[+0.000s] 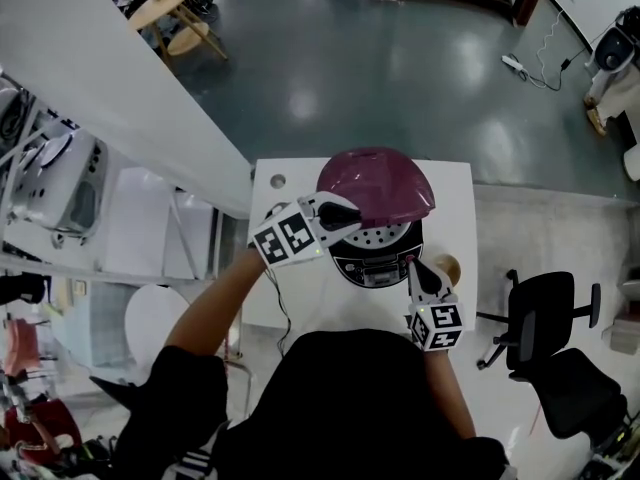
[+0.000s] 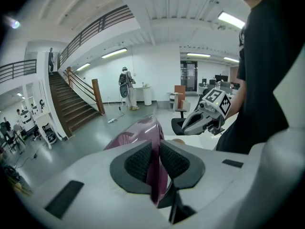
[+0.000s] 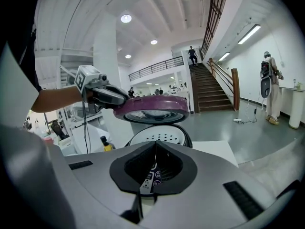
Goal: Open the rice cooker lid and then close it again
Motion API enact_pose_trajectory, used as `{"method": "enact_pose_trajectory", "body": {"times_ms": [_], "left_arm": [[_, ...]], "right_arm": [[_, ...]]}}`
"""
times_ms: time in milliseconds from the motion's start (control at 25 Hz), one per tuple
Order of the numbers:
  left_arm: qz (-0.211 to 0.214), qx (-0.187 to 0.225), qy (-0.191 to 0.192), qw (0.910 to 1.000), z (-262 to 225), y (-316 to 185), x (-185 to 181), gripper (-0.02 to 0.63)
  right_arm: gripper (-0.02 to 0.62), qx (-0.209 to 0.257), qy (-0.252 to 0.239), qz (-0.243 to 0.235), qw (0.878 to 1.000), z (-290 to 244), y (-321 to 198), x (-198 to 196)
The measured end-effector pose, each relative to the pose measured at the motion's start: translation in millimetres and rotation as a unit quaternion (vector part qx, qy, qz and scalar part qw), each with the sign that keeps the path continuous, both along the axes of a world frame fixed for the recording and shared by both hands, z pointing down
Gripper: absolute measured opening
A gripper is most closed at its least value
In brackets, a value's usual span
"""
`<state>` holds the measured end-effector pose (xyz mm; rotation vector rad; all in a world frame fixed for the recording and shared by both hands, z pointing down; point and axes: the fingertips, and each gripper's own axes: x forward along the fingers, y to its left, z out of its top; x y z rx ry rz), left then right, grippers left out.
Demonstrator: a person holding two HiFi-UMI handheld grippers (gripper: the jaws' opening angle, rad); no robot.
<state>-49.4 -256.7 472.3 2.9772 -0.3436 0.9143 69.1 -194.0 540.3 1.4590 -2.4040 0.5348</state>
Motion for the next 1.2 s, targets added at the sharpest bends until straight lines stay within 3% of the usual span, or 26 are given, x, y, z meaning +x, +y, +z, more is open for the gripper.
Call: {"method": "enact_pose_trajectory", "body": {"times_ms": [640,1200], "left_arm": [[0.021,0.024,-0.052,0.9981,27.1,20.6,5.8,0.049],[0.039,-0.009,-0.055,0.9977,61.5,38.5,13.0,0.048]], "right_arm": [[0.0,-0.022,0.002,0.008,1.0,18.1,4.4,-0.5],[0.0,-0.031,0.009,0.008,0.999,26.1,5.5,-0.1]]}}
